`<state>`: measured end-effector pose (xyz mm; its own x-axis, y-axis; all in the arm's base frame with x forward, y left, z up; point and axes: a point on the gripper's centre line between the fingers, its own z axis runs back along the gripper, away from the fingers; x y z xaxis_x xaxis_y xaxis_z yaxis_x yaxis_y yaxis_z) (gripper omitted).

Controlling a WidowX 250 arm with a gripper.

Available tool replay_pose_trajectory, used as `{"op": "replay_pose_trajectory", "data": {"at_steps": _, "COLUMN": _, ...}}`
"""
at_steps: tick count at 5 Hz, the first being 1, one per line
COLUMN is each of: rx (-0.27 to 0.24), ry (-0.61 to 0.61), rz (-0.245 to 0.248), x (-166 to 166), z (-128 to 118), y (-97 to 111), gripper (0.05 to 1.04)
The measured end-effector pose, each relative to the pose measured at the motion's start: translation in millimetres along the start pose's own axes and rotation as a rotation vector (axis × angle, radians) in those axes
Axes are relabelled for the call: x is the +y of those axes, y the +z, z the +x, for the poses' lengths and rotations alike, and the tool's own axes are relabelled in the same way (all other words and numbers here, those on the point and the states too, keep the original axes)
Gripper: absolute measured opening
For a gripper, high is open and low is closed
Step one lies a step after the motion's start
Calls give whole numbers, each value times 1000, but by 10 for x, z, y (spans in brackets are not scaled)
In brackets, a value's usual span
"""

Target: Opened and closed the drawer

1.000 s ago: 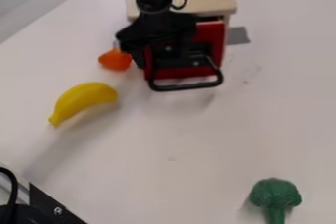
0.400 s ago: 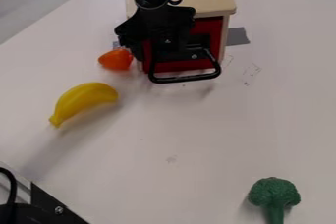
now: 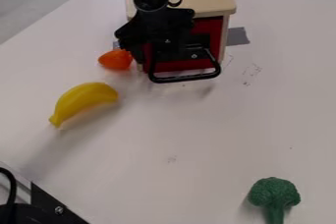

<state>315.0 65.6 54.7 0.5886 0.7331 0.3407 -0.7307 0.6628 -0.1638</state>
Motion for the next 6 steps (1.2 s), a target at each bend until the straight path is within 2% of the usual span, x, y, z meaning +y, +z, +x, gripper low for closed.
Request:
{"op": "replay_pose_trajectory", "data": {"at_steps": 1, "rx": 8, "ry": -31, "rz": 6, "x": 65, "z": -160, "y": 64, "gripper": 999}}
{"op": "replay_pose_trajectory", "data": {"at_steps": 2, "rx": 14, "ry": -28, "rz": -14, "x": 55, "z": -243, "y": 144, "gripper": 999}}
{"op": "replay_pose_trajectory", "data": {"at_steps": 4, "rx": 28, "ry": 0, "rz": -101, "x": -141, "z": -210, "y": 574, "gripper": 999}}
{"op": "replay_pose_trajectory", "data": {"at_steps": 5, "rx": 61, "ry": 12, "rz": -126, "x": -217, "z": -233, "y": 782, "gripper": 999}}
{"op": "replay_pose_trajectory", "data": {"at_steps": 6, "rx": 65, "ry": -22, "rz": -128, "x": -239, "z": -337, "y": 950, "gripper": 999}}
